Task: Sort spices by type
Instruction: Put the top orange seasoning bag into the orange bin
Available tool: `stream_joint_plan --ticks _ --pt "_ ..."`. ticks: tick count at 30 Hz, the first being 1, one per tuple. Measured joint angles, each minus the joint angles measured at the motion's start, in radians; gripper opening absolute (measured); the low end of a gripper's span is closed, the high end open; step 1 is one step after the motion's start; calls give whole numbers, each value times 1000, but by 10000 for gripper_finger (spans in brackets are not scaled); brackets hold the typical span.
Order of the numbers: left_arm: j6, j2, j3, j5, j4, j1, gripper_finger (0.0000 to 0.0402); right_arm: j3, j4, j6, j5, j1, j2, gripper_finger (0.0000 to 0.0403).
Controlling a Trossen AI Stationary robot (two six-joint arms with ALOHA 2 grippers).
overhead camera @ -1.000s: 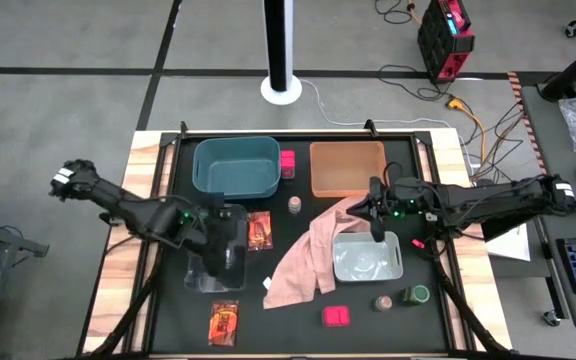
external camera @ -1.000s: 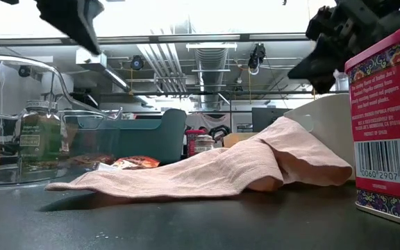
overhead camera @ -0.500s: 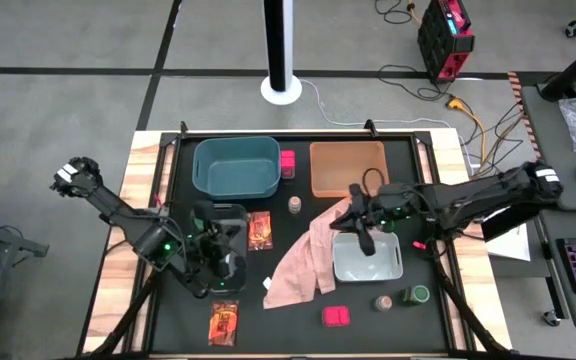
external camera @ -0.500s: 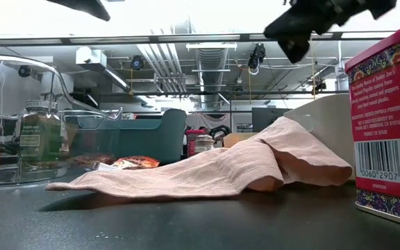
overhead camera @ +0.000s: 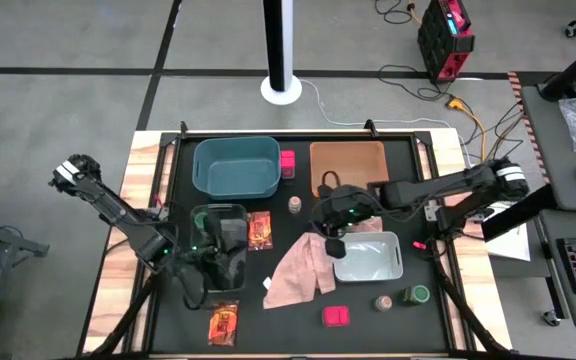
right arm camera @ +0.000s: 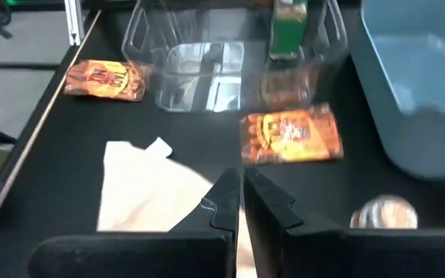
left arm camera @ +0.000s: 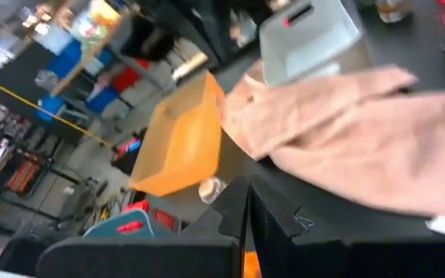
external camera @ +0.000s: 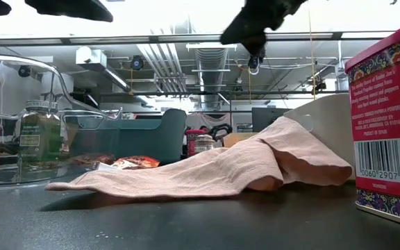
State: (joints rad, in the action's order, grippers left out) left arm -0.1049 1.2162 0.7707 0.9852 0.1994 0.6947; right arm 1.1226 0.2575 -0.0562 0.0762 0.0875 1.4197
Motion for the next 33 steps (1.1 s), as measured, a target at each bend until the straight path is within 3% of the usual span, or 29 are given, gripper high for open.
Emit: stream_joint_plan --ticks 7,16,23,33 --pt "16 -100 -97 150 -121 2 0 113 3 86 1 0 133 13" --pt "9 -143 -82 159 -106 1 0 206 -1 161 1 -1 279 13" --pt "9 -141 -77 159 -105 1 0 246 -4 133 -3 -1 358 13" --pt "12 -139 -77 159 -106 1 0 246 -14 117 -157 46 404 13"
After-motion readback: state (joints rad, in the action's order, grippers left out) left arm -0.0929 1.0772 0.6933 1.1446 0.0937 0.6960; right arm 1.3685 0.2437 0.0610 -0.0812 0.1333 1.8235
